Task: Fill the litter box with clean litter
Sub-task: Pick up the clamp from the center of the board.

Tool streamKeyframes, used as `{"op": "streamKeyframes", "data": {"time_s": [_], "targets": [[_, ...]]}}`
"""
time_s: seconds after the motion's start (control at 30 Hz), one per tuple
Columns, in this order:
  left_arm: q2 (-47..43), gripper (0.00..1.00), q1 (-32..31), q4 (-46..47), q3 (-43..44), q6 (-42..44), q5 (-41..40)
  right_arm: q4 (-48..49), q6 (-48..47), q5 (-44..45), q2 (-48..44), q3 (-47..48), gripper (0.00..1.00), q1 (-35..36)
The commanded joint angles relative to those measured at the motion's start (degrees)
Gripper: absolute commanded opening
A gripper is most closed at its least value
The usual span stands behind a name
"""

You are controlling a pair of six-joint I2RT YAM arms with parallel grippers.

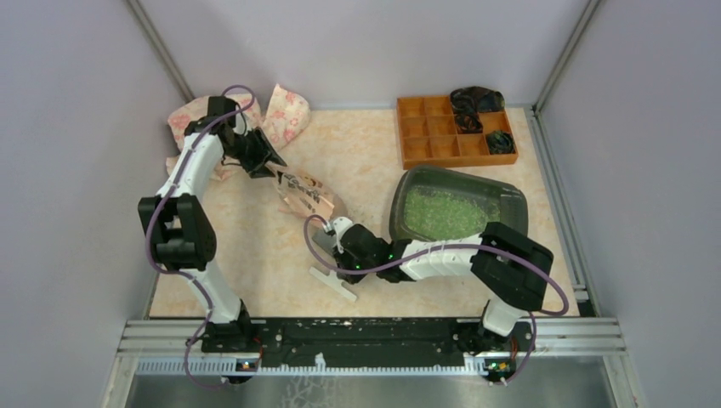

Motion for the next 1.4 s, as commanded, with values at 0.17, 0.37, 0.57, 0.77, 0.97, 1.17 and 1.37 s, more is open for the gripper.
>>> {"op": "streamKeyframes", "data": {"time_s": [0.17, 0.37, 0.57, 0.77, 0.97, 1.17, 1.37], "targets": [[-2.98, 0.66, 1.09, -2.51, 2.64, 2.03, 1.27, -0.37, -2.33, -3.66, -6.23, 3.51, 0.00, 0.62], [-6.10, 0.98, 1.58, -1.93, 4.19, 2.95, 2.84, -4.98, -3.76, -5.51, -12.34, 7.09, 0.00, 0.62], [-10.14, 0.99, 2.08, -0.90, 5.62, 3.98, 5.94, -8.57, -4.56, -4.81, -19.76, 10.64, 0.00, 0.62], [-19.01, 0.99, 2.79, 9.16, -0.14, 1.87, 21.97, -6.46, -0.27, -4.84, -27.47, 11.31, 0.00, -5.09], [-33.15, 0.80, 2.71, 52.36, -23.54, -20.21, 38.50, 5.16, 10.82, -18.08, -30.53, 8.96, 0.00, -16.71], [-36.66, 0.88, -0.60, 64.73, -30.30, -26.39, 41.15, 17.13, 20.52, -26.32, -28.11, 8.97, 0.00, -22.64], [-37.25, 0.91, -6.24, 68.89, -32.00, -26.69, 39.74, 24.33, 26.04, -30.01, -23.93, 10.92, 0.00, -23.02]]}}
